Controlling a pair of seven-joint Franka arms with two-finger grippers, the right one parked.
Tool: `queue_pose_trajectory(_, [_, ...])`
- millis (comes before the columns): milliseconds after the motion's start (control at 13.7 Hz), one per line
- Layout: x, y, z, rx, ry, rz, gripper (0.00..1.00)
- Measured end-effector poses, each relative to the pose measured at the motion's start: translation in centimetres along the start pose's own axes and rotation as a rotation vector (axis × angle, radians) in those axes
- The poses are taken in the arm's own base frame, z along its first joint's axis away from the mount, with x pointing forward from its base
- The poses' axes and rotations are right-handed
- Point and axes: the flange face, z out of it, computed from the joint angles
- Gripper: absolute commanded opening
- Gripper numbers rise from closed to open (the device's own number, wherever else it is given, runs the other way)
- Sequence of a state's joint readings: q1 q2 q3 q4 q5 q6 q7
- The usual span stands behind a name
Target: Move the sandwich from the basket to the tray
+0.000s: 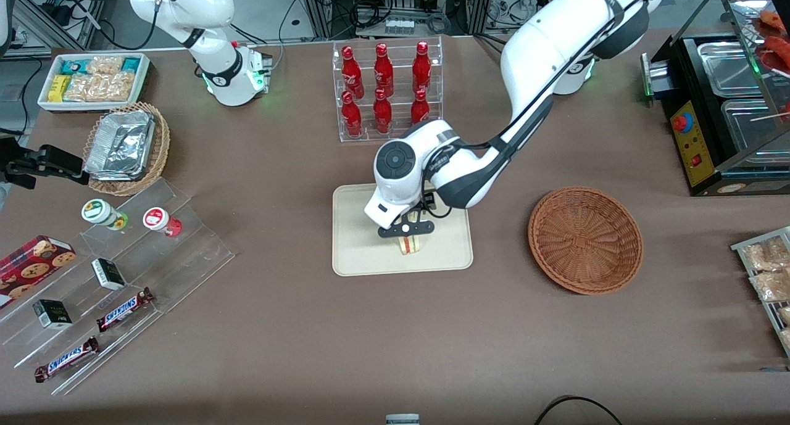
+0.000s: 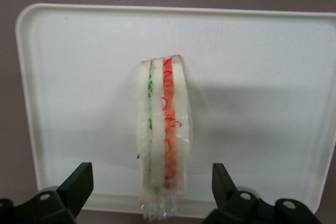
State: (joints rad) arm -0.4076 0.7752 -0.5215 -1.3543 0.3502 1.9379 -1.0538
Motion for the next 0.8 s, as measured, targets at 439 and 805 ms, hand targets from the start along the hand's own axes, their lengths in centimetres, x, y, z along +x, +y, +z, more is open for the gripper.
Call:
queue_pose_trajectory(439, [0.9,-1.4,-7.8,0.019,0.024,0.083,1.00])
queue_pose_trajectory(805, [3.7,-5.6,-12.0,0.010,0.022,0.240,1.00])
